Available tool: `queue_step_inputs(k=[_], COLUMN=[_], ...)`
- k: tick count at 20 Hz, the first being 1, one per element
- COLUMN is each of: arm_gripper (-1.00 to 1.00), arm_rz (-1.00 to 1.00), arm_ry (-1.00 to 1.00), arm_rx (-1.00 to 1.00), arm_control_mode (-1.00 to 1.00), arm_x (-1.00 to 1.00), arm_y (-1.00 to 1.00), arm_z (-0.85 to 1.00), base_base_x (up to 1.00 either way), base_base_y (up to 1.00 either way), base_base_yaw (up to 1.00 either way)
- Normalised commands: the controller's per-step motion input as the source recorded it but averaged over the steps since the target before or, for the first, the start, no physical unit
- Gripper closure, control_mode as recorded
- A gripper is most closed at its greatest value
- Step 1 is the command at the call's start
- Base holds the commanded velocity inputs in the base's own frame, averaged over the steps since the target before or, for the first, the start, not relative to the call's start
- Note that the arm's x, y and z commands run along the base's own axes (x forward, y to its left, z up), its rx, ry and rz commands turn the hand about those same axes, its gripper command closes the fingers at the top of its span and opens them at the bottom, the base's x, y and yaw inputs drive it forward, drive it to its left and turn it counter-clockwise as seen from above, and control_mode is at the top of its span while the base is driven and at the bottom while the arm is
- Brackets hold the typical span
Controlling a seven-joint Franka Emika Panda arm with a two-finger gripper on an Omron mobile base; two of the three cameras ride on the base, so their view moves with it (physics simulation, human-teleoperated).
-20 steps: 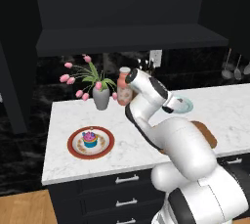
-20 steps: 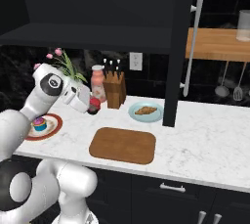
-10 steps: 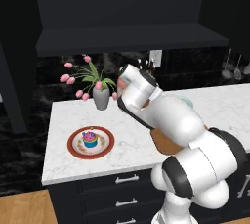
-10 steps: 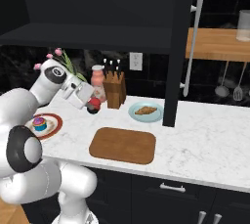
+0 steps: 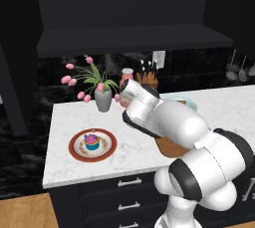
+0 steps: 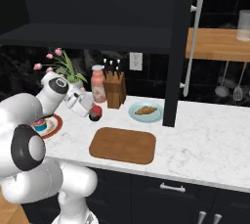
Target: From the different types of pastries on the counter, select a croissant and place it on the cutting board. Then retrieve a jar of jam from the cabinet and place it alongside the croissant on the cutting board.
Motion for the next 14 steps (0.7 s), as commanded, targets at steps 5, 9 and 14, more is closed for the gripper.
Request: queue_step_inputs(k=[5,9,14], arm_gripper=[1.0,1.0,1.0], arm_rz=[0.07,0.0,-0.04], arm_ry=[0.0,0.0,-0.02], arm_rx=[-0.1,-0.09,-0.03], arm_control_mode=[-1.0,-1.0,-1.0], arm_x=[0.0,0.15,0.27], arm_y=[-0.2,-0.21,-0.01], arm_z=[-0.51,-0.42,-0.42], base_base_x=[0.0,0.0,0.0], base_base_y=[0.0,0.0,0.0], base_base_yaw=[0.0,0.0,0.0])
